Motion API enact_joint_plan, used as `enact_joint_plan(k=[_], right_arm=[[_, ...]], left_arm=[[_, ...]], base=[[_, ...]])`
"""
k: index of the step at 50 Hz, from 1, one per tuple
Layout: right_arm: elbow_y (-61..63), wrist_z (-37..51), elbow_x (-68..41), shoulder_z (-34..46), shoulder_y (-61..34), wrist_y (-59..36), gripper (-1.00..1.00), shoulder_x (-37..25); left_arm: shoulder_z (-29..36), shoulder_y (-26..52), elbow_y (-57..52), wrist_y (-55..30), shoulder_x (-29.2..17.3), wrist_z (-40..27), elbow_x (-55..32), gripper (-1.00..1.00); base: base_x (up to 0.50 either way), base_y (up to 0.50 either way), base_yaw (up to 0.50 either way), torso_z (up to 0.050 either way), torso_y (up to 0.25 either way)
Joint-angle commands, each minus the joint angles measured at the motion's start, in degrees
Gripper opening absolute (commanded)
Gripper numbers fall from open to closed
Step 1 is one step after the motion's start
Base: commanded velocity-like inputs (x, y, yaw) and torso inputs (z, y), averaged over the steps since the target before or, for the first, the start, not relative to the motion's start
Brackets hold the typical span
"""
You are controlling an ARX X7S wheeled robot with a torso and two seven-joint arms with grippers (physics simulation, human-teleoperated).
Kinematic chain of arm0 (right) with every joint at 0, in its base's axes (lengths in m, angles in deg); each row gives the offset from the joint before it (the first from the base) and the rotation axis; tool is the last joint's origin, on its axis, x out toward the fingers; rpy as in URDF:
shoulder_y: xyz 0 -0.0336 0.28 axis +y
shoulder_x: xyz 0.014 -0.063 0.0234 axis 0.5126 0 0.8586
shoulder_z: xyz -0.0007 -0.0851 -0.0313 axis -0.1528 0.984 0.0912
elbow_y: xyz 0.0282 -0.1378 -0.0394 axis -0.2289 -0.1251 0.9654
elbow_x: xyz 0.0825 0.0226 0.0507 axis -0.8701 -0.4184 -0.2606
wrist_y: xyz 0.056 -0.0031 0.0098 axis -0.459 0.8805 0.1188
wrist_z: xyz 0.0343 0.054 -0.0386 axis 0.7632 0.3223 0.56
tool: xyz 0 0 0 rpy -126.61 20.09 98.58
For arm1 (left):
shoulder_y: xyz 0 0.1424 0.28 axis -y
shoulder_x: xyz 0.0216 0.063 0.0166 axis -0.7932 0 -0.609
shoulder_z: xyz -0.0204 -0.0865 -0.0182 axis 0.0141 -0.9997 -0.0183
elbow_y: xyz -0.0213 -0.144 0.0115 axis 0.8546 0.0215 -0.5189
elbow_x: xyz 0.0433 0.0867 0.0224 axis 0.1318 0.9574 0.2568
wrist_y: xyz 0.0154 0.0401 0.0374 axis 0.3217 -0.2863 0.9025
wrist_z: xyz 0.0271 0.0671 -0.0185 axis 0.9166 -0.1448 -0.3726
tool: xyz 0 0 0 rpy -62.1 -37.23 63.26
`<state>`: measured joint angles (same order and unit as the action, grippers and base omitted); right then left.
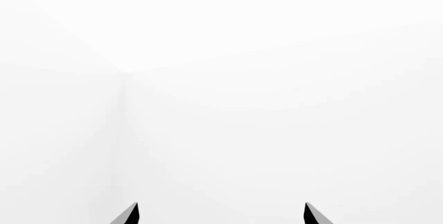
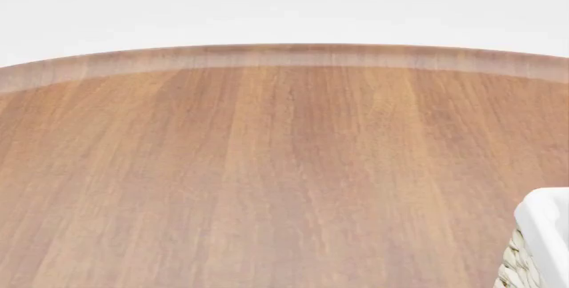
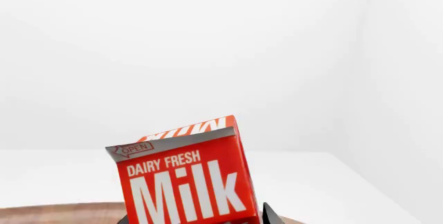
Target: Pick the milk and place it in the basket.
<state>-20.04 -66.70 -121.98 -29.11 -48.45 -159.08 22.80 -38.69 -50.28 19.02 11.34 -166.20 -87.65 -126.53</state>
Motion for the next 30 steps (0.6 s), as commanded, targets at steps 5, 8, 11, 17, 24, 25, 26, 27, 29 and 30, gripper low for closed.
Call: enact_joint_plan(k=[5,8,11,17,24,25,26,27,29,30], right_arm=[[-7.0,-13.1,1.9,19.2,-15.5,0.4,-1.00,-3.7],[-9.1,-16.3,3.0,24.1,-19.0,-0.2,-1.00,-3.1],[-10.2,-18.0,3.9,26.9,-20.4,0.7,-1.00,-2.9],[-10.6,-21.5,4.9,31.8,-22.3,1.7,-1.00,-2.8],[-10.9,-24.1,4.5,33.7,-21.3,3.2,-1.00,-2.3],[-11.3,-24.9,4.1,34.1,-21.3,2.8,-1.00,-1.9],[-10.7,-25.5,3.9,34.4,-20.9,3.7,-1.00,-2.1],[-10.7,-25.2,3.9,34.4,-20.3,4.0,-1.00,-2.0],[-11.3,-25.4,3.7,34.3,-19.9,4.2,-1.00,-1.5],[-12.3,-25.2,3.8,34.0,-19.5,4.8,-1.00,-0.8]], left_arm=[[-1.2,0.3,-0.2,-0.8,1.6,1.3,1.2,1.00],[-0.5,0.7,-0.2,-0.7,1.4,1.1,1.3,1.00],[-0.6,0.8,-0.2,-0.7,1.5,1.2,1.2,1.00],[-1.2,0.6,-0.4,-1.1,1.8,1.5,1.1,1.00],[-0.1,1.6,-0.1,-0.9,1.5,1.3,1.0,1.00],[0.1,1.7,-0.1,-0.9,1.4,1.3,1.0,1.00],[0.2,1.8,-0.1,-0.9,1.4,1.3,1.1,1.00],[0.3,1.9,0.0,-0.8,1.4,1.3,1.1,1.00],[0.4,2.1,0.0,-0.9,1.3,1.3,1.0,1.00],[0.3,2.1,-0.1,-1.0,1.3,1.3,1.0,1.00]], base=[[0.00,0.00,0.00,0.000,0.000],[0.00,0.00,0.00,0.000,0.003],[0.00,0.00,0.00,0.000,0.000],[0.00,0.00,0.00,0.002,0.002],[0.00,0.00,0.00,0.000,0.000],[0.00,0.00,0.00,0.000,0.000],[0.00,0.00,0.00,0.000,0.010],[0.00,0.00,0.00,0.000,0.000],[0.00,0.00,0.00,0.000,0.000],[0.00,0.00,0.00,0.000,0.000]])
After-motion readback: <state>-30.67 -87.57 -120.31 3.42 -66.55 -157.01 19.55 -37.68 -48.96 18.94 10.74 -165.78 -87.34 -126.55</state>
